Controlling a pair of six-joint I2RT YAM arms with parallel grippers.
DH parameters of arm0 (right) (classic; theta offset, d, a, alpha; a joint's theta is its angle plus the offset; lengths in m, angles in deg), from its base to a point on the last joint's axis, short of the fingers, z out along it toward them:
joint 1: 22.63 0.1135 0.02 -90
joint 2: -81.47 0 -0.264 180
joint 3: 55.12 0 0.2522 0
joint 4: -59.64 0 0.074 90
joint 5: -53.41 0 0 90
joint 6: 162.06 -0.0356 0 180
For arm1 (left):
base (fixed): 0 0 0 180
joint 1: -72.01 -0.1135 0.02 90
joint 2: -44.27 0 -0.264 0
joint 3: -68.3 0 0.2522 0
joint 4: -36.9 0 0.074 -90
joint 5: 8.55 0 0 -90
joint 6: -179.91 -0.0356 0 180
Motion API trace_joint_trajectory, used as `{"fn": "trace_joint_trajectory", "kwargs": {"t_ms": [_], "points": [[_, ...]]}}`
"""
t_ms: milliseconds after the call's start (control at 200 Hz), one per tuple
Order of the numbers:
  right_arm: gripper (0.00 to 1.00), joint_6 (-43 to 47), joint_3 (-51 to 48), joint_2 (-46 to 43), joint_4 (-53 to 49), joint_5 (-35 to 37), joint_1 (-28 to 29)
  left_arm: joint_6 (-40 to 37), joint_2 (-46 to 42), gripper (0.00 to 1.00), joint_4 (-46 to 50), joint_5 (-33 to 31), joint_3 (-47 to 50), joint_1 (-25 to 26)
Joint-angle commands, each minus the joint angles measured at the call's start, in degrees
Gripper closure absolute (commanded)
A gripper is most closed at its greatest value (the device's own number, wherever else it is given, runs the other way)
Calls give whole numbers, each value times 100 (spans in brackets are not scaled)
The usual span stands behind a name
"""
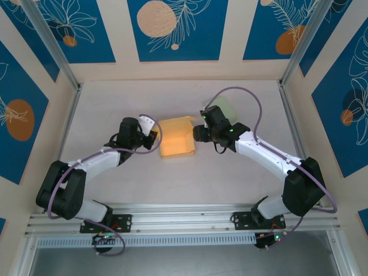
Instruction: Fold the paper box
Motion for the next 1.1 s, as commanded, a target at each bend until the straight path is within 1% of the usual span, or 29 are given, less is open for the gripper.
{"fn": "trace_joint_trajectory", "kwargs": {"t_ms": [0, 90, 140, 265, 390, 485, 565, 650, 690, 750, 810, 870, 975, 1095], "points": [[53, 533, 8, 212, 256, -851, -180, -221, 98, 100, 162, 113, -264, 31], [54, 747, 6, 425, 584, -1266, -343, -272, 165, 100, 243, 185, -373, 30], [54, 867, 25, 555, 695, -1357, -373, -285, 197, 100, 283, 182, -421, 26], [54, 997, -26, 755, 1036, -1314, -390, -301, 285, 100, 389, 177, -538, 30], [57, 998, -103, 861, 1342, -1259, -465, -303, 358, 100, 417, 213, -596, 31], [62, 987, -124, 960, 1548, -1368, -566, -303, 399, 100, 435, 228, -634, 31], [64, 989, -103, 1076, 1687, -1439, -606, -303, 437, 100, 459, 250, -666, 38], [69, 988, -16, 1216, 1724, -1515, -632, -271, 479, 100, 501, 281, -722, 35], [76, 974, 7, 1262, 1736, -1571, -628, -206, 502, 100, 491, 308, -747, 48], [87, 888, -7, 1286, 1795, -1609, -611, 16, 542, 100, 477, 291, -797, 80], [97, 762, -57, 1277, 1890, -1579, -565, 421, 572, 100, 396, 133, -837, 154], [99, 665, -103, 1261, 1983, -1458, -494, 949, 632, 100, 270, -198, -863, 283], [100, 507, -198, 1238, 2134, -1105, -266, 1909, 785, 100, 38, -690, -874, 557], [100, 370, -314, 1211, 2337, -576, 80, 2653, 985, 100, -237, -1121, -873, 853]]}}
